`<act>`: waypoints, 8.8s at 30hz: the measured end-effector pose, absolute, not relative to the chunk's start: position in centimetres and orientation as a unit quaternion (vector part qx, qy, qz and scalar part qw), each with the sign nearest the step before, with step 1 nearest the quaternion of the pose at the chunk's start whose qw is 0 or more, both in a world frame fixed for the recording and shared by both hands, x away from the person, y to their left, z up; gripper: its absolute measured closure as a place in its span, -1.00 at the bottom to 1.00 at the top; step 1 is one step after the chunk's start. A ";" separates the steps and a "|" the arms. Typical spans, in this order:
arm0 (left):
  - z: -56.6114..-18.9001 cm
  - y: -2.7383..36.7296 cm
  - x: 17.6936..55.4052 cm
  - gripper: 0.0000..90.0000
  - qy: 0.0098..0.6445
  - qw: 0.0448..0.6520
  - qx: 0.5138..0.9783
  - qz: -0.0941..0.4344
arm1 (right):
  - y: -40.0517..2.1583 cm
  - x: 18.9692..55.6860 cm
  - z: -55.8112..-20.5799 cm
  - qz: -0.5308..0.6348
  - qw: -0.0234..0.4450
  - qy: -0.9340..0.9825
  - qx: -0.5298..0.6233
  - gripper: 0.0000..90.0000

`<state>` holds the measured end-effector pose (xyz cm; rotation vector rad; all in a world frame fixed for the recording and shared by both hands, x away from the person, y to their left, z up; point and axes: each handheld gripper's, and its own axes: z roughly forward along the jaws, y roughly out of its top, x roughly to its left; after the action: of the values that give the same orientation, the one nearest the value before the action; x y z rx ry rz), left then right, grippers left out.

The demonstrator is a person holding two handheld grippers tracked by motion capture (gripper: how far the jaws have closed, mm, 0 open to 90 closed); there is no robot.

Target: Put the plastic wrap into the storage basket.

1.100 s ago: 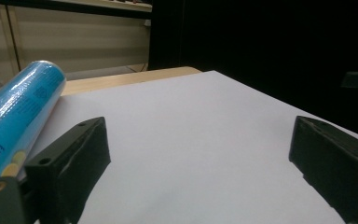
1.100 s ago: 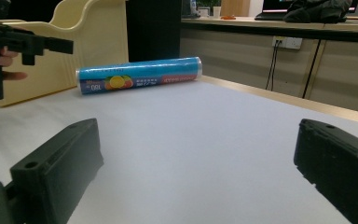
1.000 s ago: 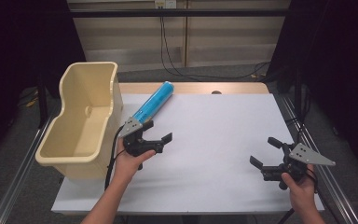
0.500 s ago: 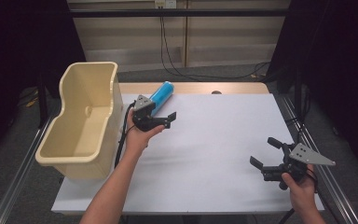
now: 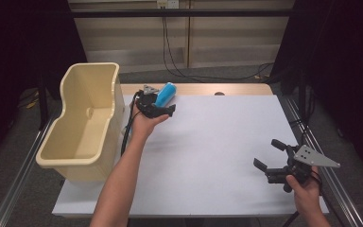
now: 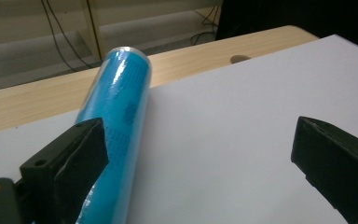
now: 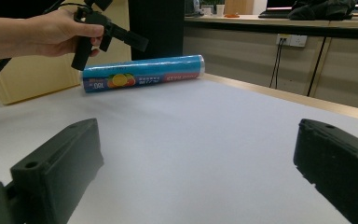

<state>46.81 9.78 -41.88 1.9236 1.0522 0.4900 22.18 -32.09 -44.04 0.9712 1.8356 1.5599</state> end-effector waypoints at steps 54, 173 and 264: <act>-42.9 9.9 45.9 -0.29 0.467 0.142 0.868 0.088 | -32.6 22.3 -44.1 0.579 0.263 0.681 0.364 -0.98; -33.9 8.9 45.4 -0.28 0.517 0.130 0.846 0.008 | -32.6 22.5 -44.0 0.579 0.264 0.681 0.361 -0.98; -26.4 25.8 39.6 -0.29 0.683 0.109 0.721 0.043 | -31.8 22.4 -43.8 0.577 0.262 0.687 0.355 -0.98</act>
<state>39.57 25.82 -26.37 2.1192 2.0086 0.1256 22.41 -31.78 -43.83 0.9600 1.8586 1.5615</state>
